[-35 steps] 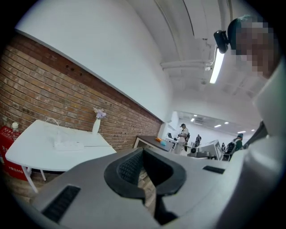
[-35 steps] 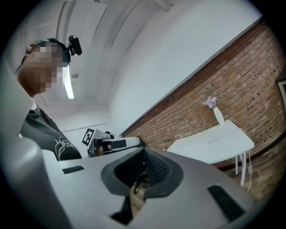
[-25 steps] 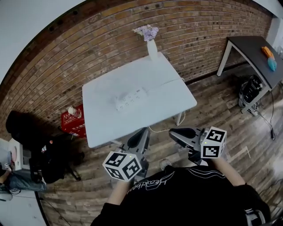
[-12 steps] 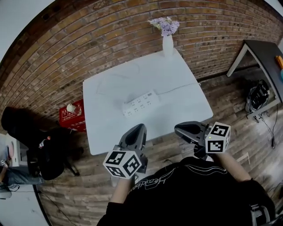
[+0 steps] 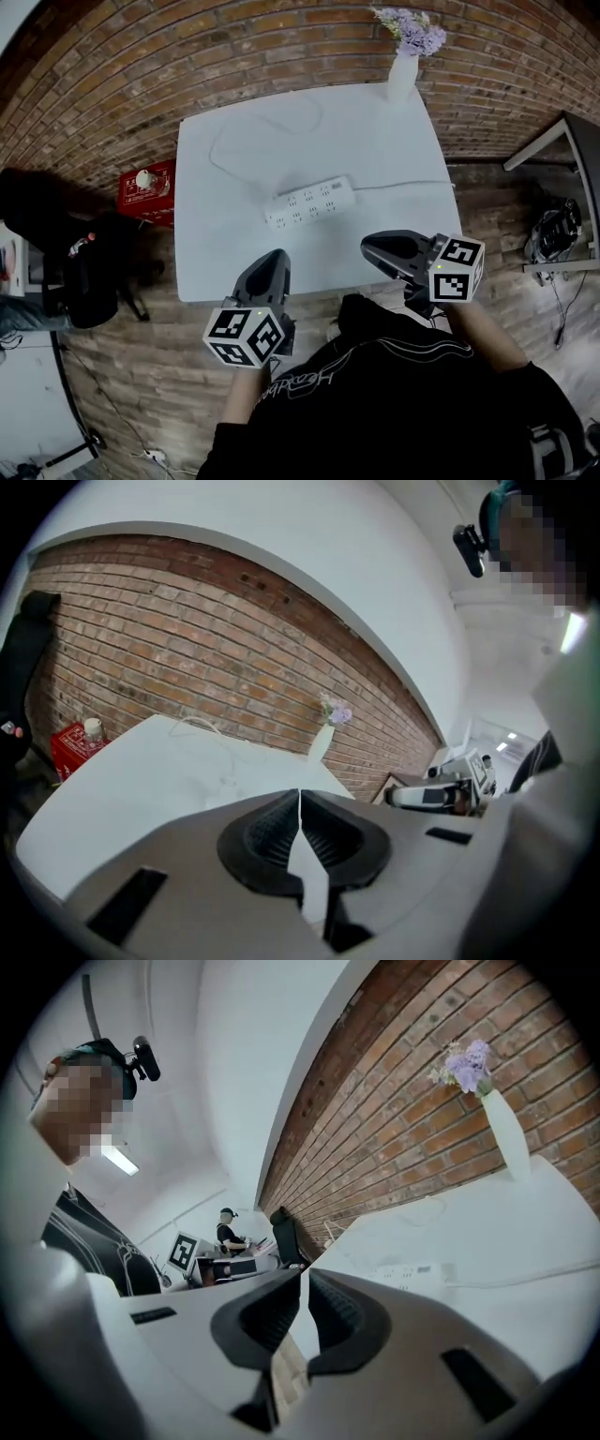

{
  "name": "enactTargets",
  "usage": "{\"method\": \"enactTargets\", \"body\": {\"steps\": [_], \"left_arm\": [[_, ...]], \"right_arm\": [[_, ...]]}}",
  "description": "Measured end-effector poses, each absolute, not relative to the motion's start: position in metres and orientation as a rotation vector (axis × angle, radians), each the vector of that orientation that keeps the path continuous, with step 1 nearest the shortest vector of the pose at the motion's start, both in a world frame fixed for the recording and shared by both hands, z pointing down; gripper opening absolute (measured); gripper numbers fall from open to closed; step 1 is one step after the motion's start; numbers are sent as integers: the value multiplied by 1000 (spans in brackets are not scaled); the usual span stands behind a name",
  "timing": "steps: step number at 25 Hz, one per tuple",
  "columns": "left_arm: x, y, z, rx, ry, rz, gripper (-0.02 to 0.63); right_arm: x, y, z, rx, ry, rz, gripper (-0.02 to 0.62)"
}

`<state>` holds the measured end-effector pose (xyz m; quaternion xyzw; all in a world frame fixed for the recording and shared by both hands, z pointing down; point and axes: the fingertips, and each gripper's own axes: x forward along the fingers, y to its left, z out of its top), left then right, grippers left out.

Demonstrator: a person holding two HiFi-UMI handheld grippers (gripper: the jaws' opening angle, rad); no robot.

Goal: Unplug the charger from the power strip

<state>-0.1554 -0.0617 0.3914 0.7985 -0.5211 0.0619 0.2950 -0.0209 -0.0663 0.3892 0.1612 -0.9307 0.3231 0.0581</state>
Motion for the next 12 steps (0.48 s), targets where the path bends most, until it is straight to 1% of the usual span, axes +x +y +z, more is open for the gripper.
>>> {"method": "enactTargets", "body": {"steps": [4, 8, 9, 11, 12], "left_arm": [[-157, -84, 395, 2087, -1453, 216, 5], [-156, -104, 402, 2031, -1513, 228, 5], [-156, -107, 405, 2015, -1527, 226, 5], [-156, -112, 411, 1986, -1556, 227, 6], [-156, -114, 414, 1974, -1573, 230, 6]], "right_arm": [[-19, -100, 398, 399, -2813, 911, 0], [-16, -132, 412, 366, -2765, 766, 5], [-17, -139, 416, 354, -2752, 733, 14], [-22, -148, 424, 315, -2728, 677, 79], [-25, -151, 430, 292, -2714, 641, 81]]}}
